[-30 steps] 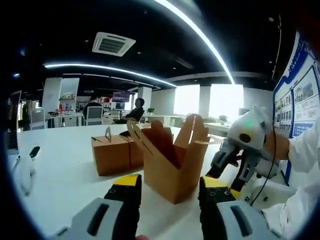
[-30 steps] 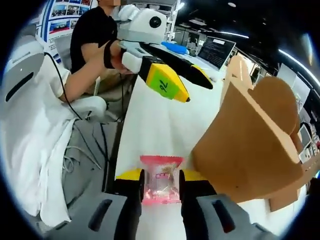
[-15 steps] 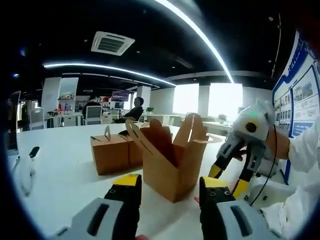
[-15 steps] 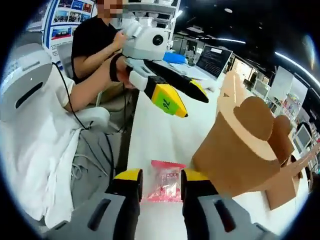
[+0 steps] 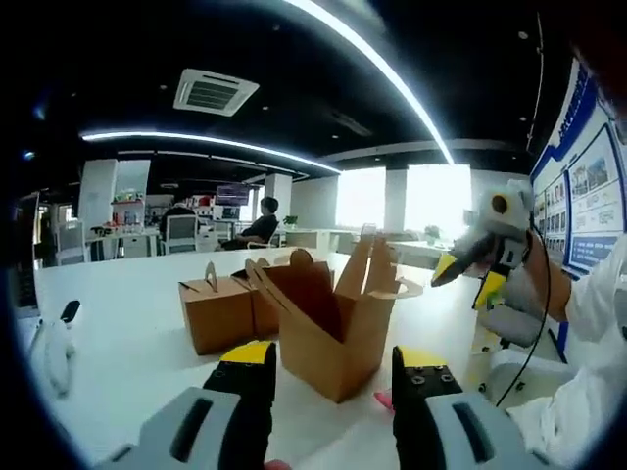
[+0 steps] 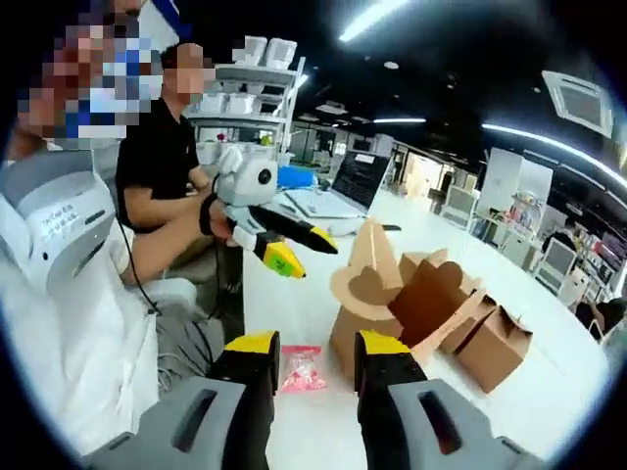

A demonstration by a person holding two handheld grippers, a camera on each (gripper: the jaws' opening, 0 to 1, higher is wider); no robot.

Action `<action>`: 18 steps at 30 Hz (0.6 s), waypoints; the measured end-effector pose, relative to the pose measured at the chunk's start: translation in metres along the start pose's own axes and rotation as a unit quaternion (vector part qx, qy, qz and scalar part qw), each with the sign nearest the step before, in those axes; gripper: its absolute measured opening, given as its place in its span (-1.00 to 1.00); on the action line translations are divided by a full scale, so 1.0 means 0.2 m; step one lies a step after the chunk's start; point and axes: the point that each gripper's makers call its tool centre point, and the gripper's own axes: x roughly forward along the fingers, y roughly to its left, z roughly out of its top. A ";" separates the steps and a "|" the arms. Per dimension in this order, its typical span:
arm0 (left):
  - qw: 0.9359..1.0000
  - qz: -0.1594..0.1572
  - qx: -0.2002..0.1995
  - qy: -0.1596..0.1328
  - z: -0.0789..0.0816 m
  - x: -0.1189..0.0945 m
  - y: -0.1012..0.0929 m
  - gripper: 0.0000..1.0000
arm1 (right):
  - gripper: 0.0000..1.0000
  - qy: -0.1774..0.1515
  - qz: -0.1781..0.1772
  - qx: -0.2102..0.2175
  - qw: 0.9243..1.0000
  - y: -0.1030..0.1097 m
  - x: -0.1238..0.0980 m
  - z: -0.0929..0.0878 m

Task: Pick up one paper box from the group, open the paper box, and remove the item inside

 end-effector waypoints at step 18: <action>1.000 0.001 0.007 -0.030 0.14 -0.16 -0.03 -0.02 | -0.24 -0.098 -0.132 0.069 0.984 -0.21 -0.37 0.07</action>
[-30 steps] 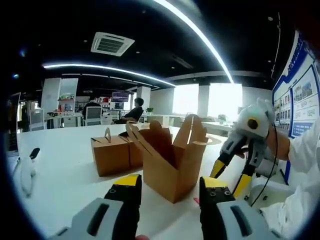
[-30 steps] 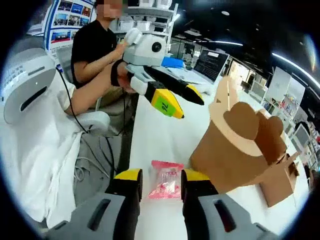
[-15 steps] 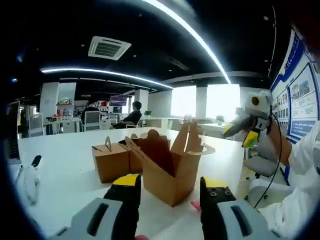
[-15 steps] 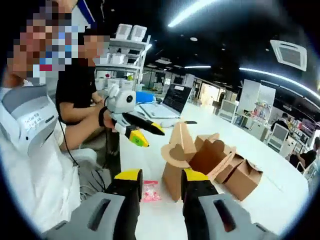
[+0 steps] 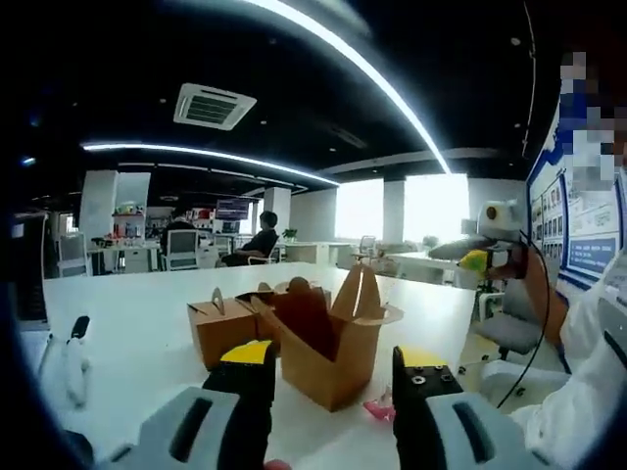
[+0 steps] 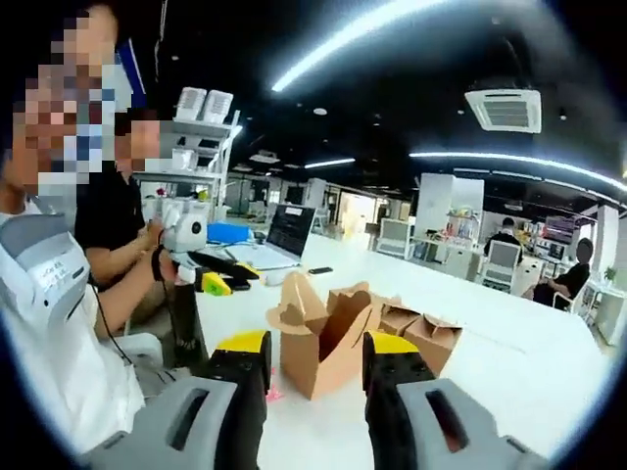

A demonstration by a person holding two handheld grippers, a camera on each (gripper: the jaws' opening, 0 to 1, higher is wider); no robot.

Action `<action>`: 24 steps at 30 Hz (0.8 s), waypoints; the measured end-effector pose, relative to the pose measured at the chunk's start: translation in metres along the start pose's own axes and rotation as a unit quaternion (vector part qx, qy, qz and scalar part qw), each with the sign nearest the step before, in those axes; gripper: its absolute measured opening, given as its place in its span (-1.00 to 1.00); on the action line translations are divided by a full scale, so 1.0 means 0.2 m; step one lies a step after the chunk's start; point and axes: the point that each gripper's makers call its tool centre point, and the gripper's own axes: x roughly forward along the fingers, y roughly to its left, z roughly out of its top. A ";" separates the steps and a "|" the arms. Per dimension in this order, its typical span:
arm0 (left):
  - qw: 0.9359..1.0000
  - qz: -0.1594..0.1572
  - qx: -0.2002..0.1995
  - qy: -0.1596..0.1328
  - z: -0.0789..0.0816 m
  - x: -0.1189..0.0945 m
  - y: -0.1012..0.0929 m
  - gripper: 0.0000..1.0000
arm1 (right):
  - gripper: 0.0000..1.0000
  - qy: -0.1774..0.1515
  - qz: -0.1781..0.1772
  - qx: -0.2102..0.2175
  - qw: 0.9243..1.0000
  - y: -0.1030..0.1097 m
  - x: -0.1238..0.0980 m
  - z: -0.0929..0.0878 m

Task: Pick up one paper box from the group, open the paper box, and remove the item inside

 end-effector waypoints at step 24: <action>1.000 -0.006 -0.007 -0.009 0.00 -0.12 -0.07 0.00 | -0.14 -0.012 -0.041 0.046 0.998 -0.04 -0.14 -0.20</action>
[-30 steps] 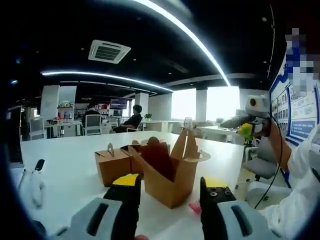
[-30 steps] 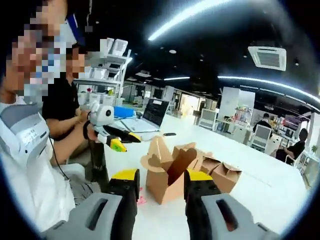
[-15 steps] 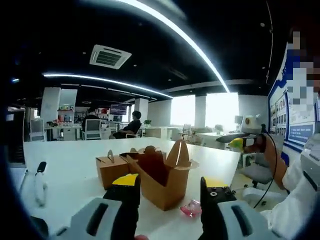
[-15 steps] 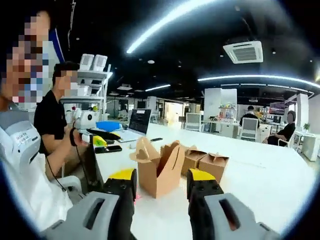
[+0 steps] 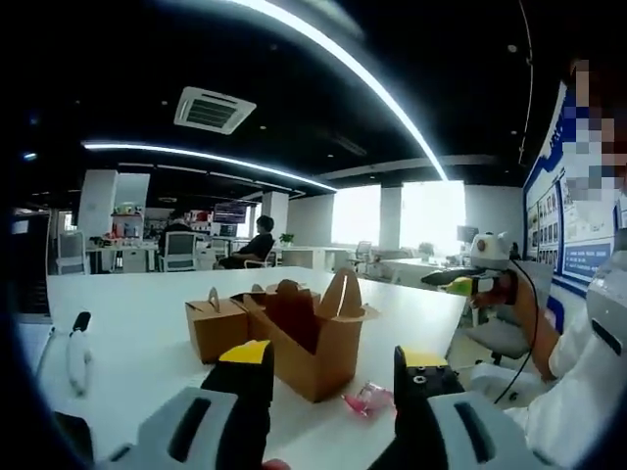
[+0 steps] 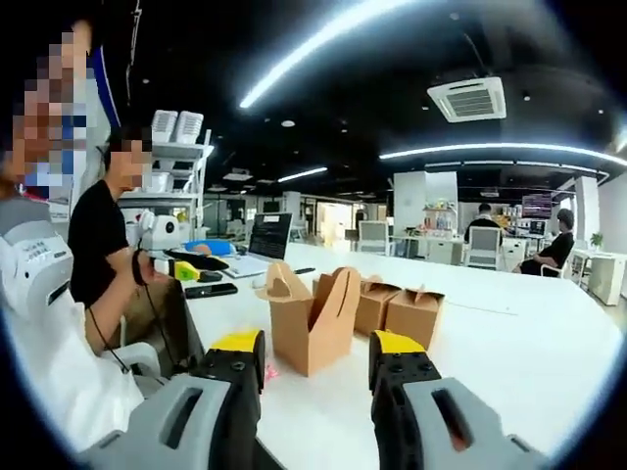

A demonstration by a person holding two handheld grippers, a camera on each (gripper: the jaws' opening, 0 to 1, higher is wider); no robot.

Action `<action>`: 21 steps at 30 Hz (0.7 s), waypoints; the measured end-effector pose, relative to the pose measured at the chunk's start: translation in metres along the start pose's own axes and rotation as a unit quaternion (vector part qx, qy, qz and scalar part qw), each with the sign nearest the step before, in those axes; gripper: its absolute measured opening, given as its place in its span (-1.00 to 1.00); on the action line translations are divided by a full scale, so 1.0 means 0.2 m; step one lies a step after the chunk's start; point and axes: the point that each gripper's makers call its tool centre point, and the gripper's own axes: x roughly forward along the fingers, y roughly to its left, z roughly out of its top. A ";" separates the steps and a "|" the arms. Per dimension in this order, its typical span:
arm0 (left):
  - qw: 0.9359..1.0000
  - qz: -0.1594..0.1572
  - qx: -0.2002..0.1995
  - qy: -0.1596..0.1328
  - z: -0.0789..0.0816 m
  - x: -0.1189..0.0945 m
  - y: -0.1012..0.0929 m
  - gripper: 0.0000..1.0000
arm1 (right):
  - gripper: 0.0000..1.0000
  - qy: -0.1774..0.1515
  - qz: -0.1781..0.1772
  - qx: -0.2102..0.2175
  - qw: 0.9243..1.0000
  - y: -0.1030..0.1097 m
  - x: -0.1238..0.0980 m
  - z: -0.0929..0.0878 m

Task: Pick up one paper box from the group, open the paper box, and remove the item inside

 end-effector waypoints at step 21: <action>1.000 0.008 -0.002 0.007 -0.03 0.01 0.01 0.00 | -0.17 0.004 0.005 -0.006 1.000 0.02 0.00 -0.02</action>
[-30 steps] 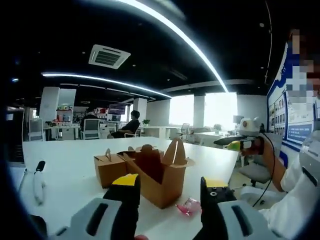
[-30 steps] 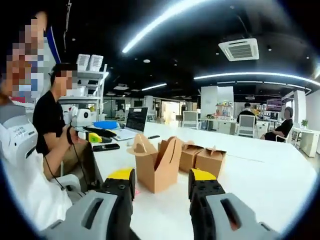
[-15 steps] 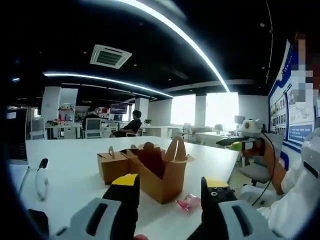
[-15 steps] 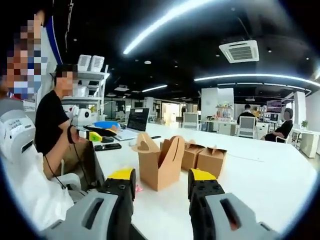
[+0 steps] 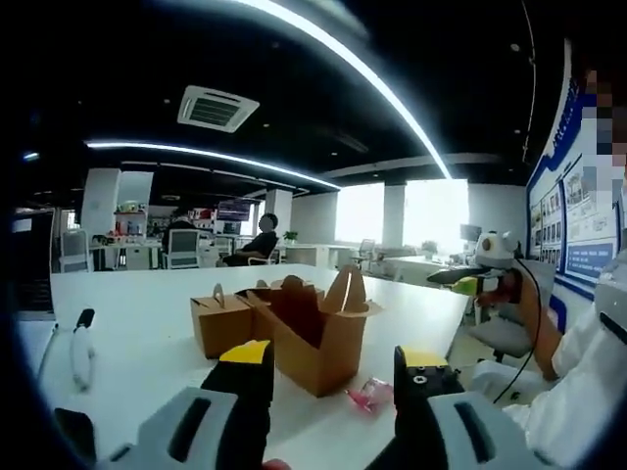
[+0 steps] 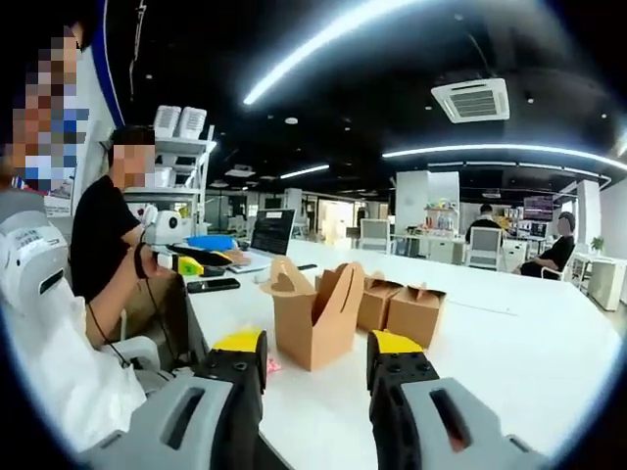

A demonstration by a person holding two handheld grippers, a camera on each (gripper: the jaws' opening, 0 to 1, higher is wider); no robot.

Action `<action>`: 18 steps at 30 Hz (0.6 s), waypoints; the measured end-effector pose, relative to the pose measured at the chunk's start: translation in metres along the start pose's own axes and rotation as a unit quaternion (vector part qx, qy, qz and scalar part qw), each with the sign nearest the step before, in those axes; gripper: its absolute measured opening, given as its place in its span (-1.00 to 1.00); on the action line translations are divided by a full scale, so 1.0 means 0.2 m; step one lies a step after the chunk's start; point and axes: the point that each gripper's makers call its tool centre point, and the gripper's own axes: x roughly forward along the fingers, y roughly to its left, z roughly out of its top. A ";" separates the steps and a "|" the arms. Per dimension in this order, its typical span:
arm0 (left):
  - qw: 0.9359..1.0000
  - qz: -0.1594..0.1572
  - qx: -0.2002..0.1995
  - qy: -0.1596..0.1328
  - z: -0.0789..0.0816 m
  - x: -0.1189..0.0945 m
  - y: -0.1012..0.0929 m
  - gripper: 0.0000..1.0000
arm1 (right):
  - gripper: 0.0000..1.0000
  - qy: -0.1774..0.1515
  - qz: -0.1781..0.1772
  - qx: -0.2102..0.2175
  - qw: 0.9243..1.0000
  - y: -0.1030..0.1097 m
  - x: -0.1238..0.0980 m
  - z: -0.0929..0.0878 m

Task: Pick up one paper box from the group, open the paper box, and remove the item inside

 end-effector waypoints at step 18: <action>1.000 0.001 -0.004 -0.003 0.01 0.00 -0.02 -0.01 | -0.18 0.001 0.001 -0.002 1.000 0.01 -0.01 0.01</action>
